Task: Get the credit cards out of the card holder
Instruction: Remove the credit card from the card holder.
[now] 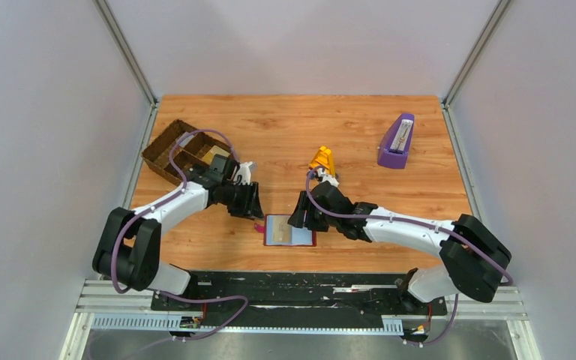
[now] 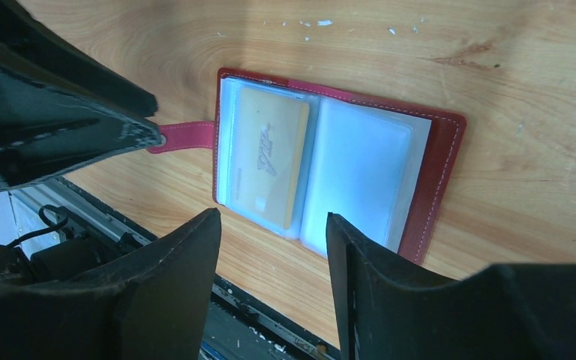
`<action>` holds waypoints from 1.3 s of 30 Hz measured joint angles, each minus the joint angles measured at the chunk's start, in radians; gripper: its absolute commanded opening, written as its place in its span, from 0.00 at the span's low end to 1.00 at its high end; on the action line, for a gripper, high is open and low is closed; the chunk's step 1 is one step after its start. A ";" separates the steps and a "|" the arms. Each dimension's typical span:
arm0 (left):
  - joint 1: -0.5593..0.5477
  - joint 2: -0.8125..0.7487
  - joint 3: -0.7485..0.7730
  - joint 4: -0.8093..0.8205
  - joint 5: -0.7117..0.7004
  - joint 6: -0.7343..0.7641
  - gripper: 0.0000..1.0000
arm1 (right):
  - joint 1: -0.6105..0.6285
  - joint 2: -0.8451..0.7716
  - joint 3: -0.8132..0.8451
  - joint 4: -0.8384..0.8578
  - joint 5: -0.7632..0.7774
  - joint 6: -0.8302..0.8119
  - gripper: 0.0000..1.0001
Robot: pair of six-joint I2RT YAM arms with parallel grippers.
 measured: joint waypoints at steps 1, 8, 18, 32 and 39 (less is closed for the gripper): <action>-0.006 0.016 -0.006 0.013 0.000 -0.004 0.50 | 0.000 -0.004 0.000 -0.002 0.003 0.000 0.56; -0.056 0.086 -0.029 0.061 -0.034 -0.024 0.50 | 0.000 -0.046 0.000 -0.004 0.020 -0.014 0.58; -0.093 0.121 -0.049 0.110 -0.052 -0.053 0.07 | 0.000 -0.056 -0.002 -0.004 0.039 -0.024 0.66; -0.094 -0.052 -0.076 0.157 0.063 -0.130 0.00 | 0.001 -0.024 -0.020 0.027 -0.007 -0.037 0.67; -0.094 -0.080 -0.075 0.163 0.094 -0.160 0.00 | 0.004 0.021 -0.021 0.066 -0.064 -0.043 0.67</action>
